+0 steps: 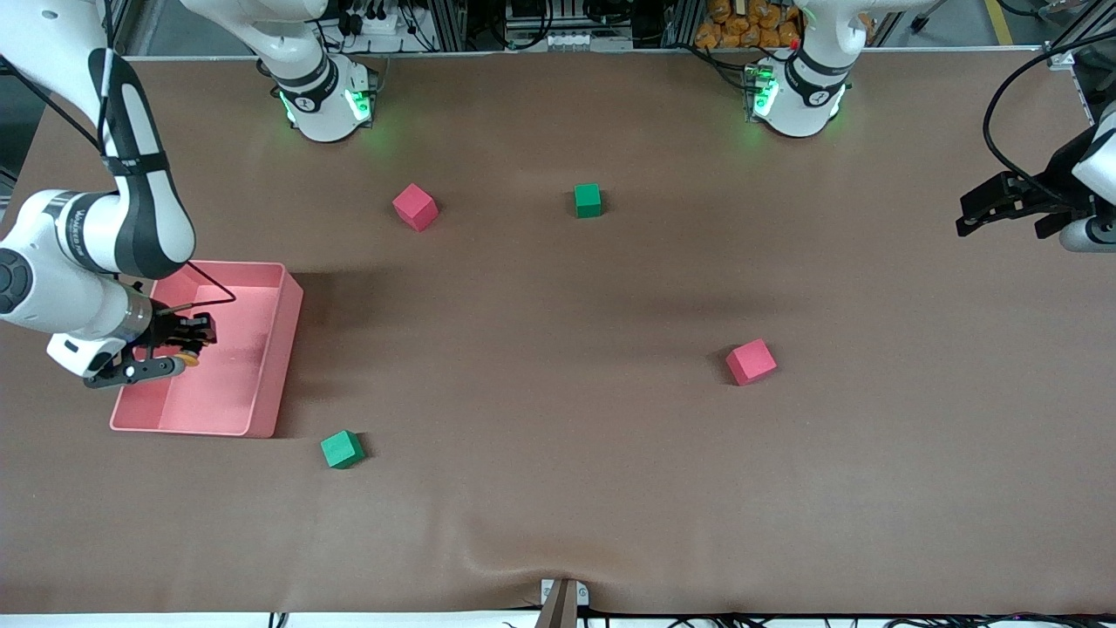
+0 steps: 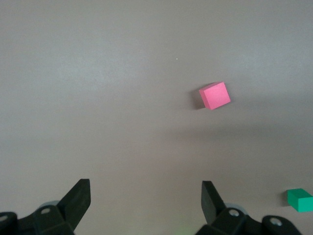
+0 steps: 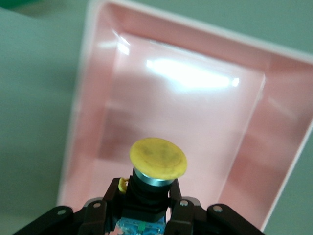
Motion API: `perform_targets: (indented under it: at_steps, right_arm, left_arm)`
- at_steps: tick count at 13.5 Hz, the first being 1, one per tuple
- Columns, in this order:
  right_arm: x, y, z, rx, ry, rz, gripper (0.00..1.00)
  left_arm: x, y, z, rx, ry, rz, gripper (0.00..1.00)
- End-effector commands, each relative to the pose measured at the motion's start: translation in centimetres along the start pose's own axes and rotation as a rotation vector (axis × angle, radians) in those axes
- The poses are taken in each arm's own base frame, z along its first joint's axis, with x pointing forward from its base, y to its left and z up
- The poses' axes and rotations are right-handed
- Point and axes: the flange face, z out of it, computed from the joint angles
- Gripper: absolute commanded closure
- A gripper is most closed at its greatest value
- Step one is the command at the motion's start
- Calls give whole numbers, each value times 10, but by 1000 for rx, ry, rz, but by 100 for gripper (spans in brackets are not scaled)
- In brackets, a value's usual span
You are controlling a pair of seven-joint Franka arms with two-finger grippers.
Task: Place and upright button with both arms
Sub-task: 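Carry the button to the middle of the table with the right gripper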
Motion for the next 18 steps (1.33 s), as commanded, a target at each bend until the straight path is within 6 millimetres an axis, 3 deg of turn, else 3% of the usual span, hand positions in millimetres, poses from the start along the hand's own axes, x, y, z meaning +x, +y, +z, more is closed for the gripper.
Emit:
perform_targets:
  at_steps: [1,5,7,10,15,18]
  right_arm:
    - [26,-59,-18,3,21,-107,100]
    - [49,-180,-22,64,42,-245,100]
    - [56,-250,-12,124,39,-297,100]
    - [61,-346,13,160,5,-244,100]
    - [56,-516,27,142,6,-108,100]
    - [56,-594,56,165,83,-47,100]
  left_arm:
    - [2,1,-6,11,13,25,0]
    - [2,-2,-7,5,18,18,0]
    - [3,-2,-5,5,18,18,0]
    - [8,3,-1,5,24,27,0]
    - [18,7,13,2,12,35,0]
    - [18,9,13,2,13,38,0]
